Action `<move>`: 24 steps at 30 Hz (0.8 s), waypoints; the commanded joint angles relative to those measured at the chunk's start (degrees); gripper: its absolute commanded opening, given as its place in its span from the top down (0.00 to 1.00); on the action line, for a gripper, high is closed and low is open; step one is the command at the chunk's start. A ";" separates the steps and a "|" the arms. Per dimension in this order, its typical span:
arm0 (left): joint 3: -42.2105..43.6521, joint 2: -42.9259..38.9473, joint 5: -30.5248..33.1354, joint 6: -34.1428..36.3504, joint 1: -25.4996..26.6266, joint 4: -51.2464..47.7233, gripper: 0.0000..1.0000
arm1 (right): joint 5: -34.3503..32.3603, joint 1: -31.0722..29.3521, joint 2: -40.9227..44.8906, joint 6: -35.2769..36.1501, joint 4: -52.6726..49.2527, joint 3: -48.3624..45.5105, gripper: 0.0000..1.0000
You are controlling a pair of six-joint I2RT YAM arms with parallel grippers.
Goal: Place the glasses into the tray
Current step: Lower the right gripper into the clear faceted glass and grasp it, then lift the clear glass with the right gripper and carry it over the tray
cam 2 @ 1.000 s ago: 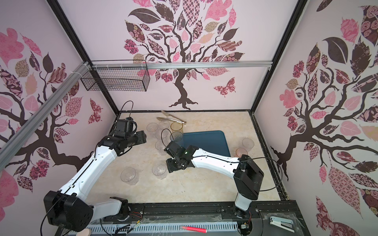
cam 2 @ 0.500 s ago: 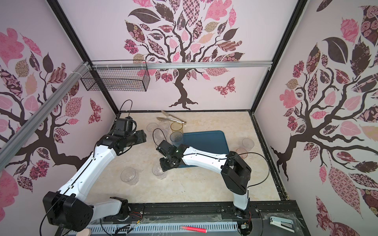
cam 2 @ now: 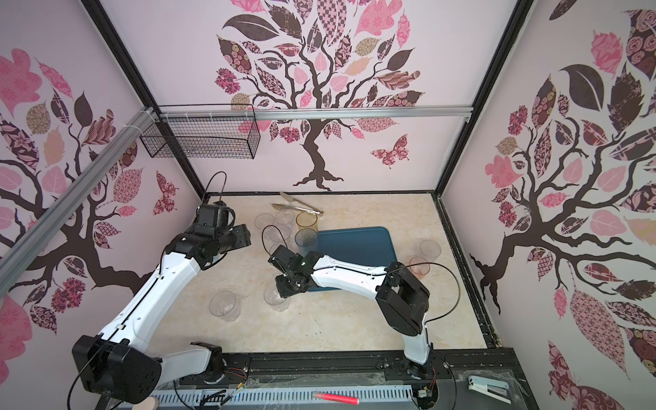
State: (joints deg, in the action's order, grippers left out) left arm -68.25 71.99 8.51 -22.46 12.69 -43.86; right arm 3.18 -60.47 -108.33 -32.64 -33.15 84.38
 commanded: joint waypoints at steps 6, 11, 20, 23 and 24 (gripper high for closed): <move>-1.66 -0.82 -0.66 0.56 -0.21 -0.62 0.32 | -0.06 -0.49 -3.55 0.91 -0.13 2.12 0.74; -3.25 -0.50 -0.70 0.66 -0.21 -1.76 0.32 | -0.01 -0.53 -4.16 1.23 -0.81 2.68 0.79; -6.60 -0.41 -1.23 1.02 -0.19 -4.39 0.33 | 1.89 -0.69 -0.50 1.79 -3.63 2.03 0.89; -7.54 -0.02 -1.68 1.01 -0.21 -4.87 0.33 | 2.31 -0.70 1.00 2.01 -4.48 1.53 0.93; -7.88 0.06 -1.77 1.01 -0.19 -5.09 0.33 | 2.56 -0.70 1.48 2.23 -5.10 1.61 0.95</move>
State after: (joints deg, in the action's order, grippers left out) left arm -73.93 71.99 7.31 -22.24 12.69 -47.55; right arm 4.58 -60.75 -110.24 -31.00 -35.75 85.49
